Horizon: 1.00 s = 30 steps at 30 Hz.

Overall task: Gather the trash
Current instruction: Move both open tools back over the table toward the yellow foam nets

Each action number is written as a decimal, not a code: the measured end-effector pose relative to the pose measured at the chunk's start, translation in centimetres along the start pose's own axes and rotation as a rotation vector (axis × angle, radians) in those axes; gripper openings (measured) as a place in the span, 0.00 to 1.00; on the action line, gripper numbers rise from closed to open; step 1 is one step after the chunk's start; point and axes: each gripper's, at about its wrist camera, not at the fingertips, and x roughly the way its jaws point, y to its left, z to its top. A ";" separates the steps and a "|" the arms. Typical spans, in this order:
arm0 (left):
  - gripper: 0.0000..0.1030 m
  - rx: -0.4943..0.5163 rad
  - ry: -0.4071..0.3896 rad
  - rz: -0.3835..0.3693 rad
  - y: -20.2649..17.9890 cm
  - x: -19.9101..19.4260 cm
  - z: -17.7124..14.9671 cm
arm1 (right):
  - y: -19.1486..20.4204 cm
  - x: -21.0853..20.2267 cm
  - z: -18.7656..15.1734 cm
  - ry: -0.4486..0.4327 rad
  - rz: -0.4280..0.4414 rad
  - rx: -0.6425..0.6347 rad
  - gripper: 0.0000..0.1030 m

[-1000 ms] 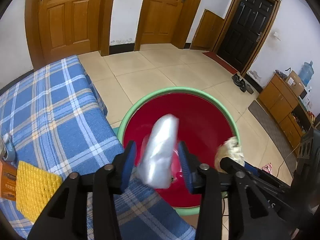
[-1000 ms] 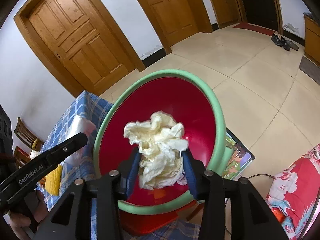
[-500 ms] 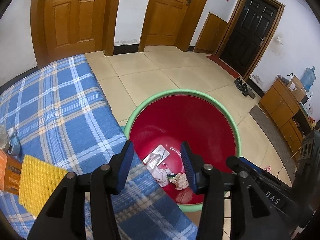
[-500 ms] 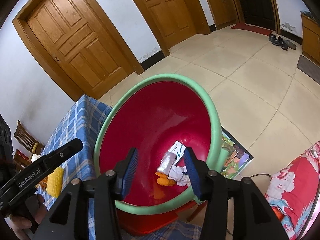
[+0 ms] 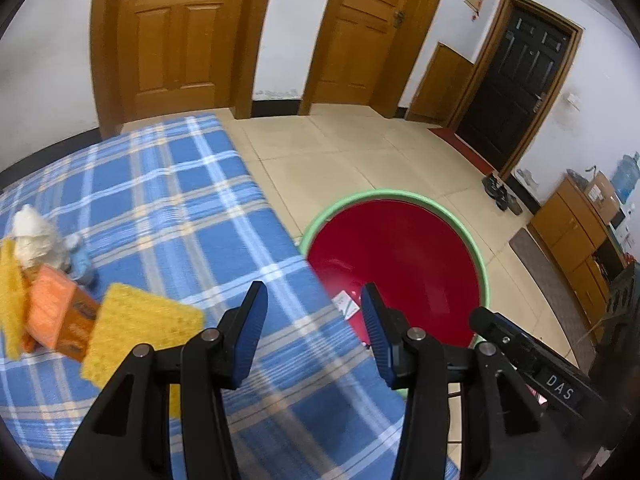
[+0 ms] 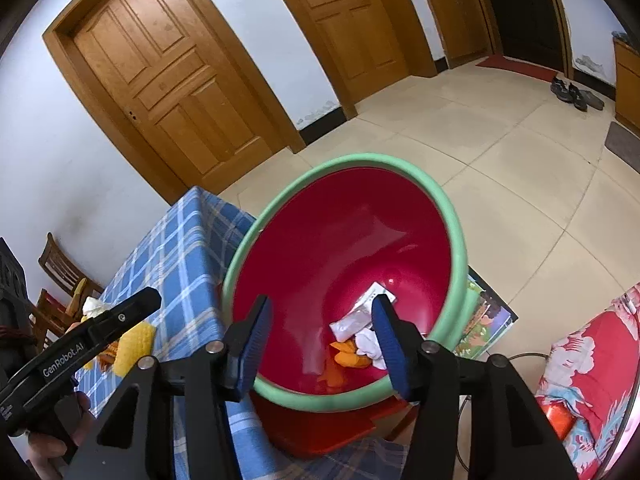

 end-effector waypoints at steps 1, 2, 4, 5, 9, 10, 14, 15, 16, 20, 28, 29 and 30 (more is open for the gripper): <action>0.47 -0.004 -0.004 0.005 0.3 -0.2 0.0 | 0.2 -0.1 0.0 0.000 0.004 -0.004 0.54; 0.47 -0.010 -0.009 0.011 0.7 -0.6 0.0 | 0.5 -0.1 -0.1 0.000 0.008 -0.008 0.54; 0.47 -0.020 -0.018 0.022 1.4 -1.2 -0.2 | 0.9 -0.2 -0.1 0.002 0.014 -0.015 0.55; 0.47 -0.025 -0.023 0.029 1.8 -1.5 -0.2 | 1.2 -0.2 -0.2 0.003 0.018 -0.020 0.55; 0.47 -0.041 -0.039 0.051 3.1 -2.6 -0.4 | 2.3 -0.4 -0.3 0.006 0.029 -0.039 0.55; 0.47 -0.046 -0.044 0.057 3.6 -3.0 -0.5 | 2.6 -0.4 -0.4 0.006 0.031 -0.045 0.56; 0.47 -0.068 -0.064 0.077 4.9 -4.1 -0.6 | 3.8 -0.7 -0.8 0.006 0.038 -0.062 0.57; 0.47 -0.073 -0.069 0.082 5.3 -4.4 -0.7 | 4.1 -0.7 -0.8 0.006 0.040 -0.066 0.57; 0.47 -0.080 -0.076 0.088 5.8 -4.8 -0.7 | 4.4 -0.8 -0.9 0.006 0.043 -0.072 0.57; 0.47 -0.102 -0.092 0.113 7.5 -5.8 -0.9 | 5.6 -0.7 -1.3 0.010 0.051 -0.090 0.58; 0.49 -0.157 -0.126 0.181 11.6 -7.9 -1.3 | 8.2 -0.3 -2.0 0.022 0.070 -0.130 0.60; 0.50 -0.164 -0.129 0.188 12.0 -8.0 -1.3 | 8.5 -0.2 -2.1 0.025 0.072 -0.137 0.60; 0.51 -0.173 -0.132 0.199 12.6 -8.2 -1.4 | 8.9 -0.1 -2.2 0.028 0.074 -0.142 0.60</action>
